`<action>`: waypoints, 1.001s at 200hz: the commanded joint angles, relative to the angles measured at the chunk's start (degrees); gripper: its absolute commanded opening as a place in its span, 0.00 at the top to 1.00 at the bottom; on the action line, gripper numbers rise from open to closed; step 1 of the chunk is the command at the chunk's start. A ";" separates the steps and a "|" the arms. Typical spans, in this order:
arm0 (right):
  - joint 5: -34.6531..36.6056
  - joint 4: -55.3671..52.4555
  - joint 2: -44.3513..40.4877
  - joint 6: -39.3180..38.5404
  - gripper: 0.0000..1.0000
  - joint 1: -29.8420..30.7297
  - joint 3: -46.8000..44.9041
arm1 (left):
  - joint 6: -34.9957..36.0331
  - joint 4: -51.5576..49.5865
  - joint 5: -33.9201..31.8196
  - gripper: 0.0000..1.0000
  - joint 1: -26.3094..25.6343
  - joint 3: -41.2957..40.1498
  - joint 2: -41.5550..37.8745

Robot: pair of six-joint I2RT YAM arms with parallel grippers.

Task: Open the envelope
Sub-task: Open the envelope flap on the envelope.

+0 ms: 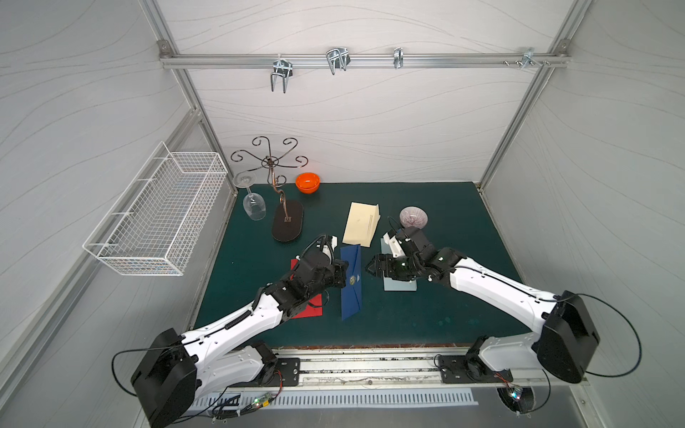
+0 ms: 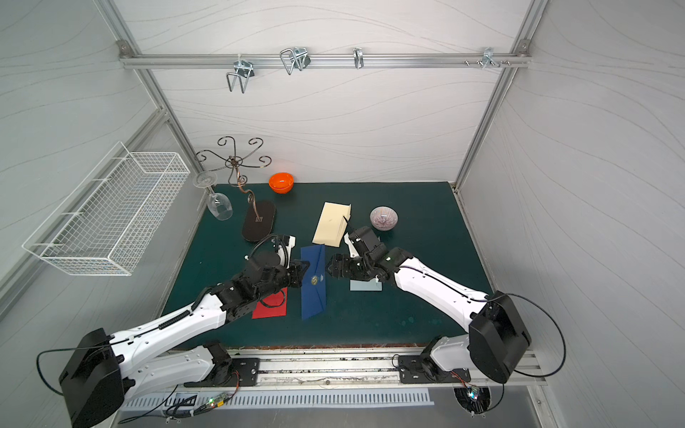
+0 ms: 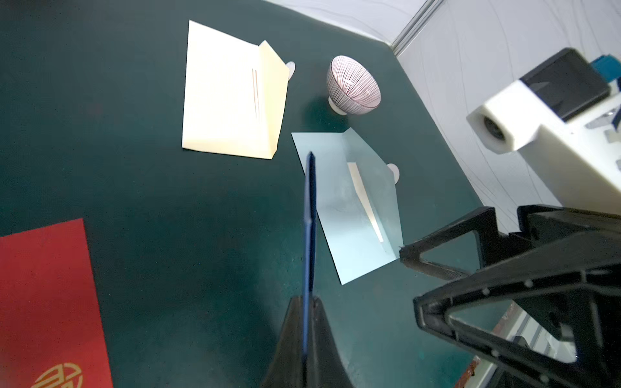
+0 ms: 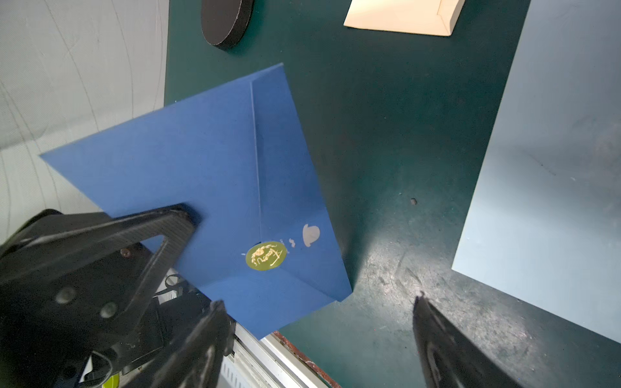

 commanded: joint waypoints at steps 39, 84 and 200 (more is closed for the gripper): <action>11.41 -16.14 -4.43 -1.17 0.41 -2.65 4.25 | 6.40 -11.51 -5.77 1.00 0.07 4.59 -2.50; 23.81 -25.40 -8.07 3.77 0.24 -5.49 6.06 | 7.15 -18.81 -12.91 1.00 -0.01 5.68 -2.35; 12.45 -25.38 -2.40 14.87 0.02 -14.38 4.94 | 17.93 -36.01 -42.58 1.00 -13.41 12.69 2.73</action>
